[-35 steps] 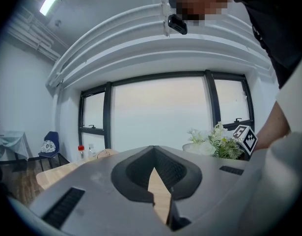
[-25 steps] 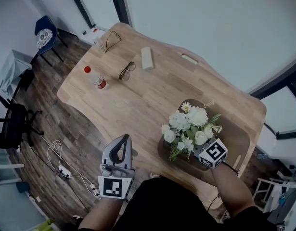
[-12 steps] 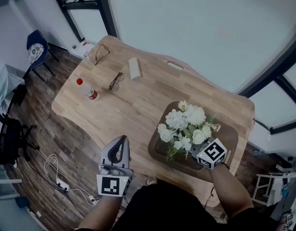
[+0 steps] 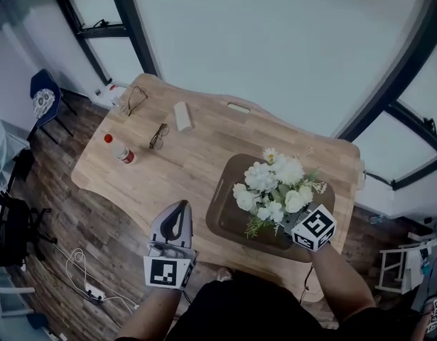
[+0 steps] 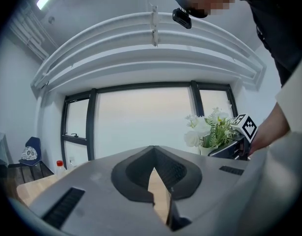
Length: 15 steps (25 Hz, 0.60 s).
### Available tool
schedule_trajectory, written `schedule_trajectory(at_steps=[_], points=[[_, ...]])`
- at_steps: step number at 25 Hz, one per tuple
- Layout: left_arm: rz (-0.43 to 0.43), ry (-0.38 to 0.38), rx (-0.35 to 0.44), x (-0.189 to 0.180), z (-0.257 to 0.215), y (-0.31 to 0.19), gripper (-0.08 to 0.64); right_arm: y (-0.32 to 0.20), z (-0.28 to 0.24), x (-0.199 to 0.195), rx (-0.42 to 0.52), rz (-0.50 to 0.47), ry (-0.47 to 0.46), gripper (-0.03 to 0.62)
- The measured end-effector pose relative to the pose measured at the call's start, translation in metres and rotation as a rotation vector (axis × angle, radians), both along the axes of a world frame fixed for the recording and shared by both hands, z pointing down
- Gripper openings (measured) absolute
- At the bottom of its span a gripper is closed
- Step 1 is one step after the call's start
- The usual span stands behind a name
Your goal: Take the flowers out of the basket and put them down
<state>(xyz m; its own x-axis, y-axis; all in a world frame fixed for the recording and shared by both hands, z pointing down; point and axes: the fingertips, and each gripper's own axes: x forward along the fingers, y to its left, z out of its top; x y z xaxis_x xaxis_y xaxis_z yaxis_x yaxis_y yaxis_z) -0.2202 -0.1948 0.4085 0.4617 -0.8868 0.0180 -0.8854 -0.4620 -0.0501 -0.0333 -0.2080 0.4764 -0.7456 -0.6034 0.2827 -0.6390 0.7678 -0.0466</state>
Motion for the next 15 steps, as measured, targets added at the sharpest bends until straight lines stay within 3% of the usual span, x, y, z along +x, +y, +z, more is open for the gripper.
schedule_trajectory(at_steps=[15], points=[[0.093, 0.021, 0.081, 0.032, -0.037, 0.012, 0.005, 0.022, -0.060, 0.054, 0.062, 0.143, -0.046, 0.281]])
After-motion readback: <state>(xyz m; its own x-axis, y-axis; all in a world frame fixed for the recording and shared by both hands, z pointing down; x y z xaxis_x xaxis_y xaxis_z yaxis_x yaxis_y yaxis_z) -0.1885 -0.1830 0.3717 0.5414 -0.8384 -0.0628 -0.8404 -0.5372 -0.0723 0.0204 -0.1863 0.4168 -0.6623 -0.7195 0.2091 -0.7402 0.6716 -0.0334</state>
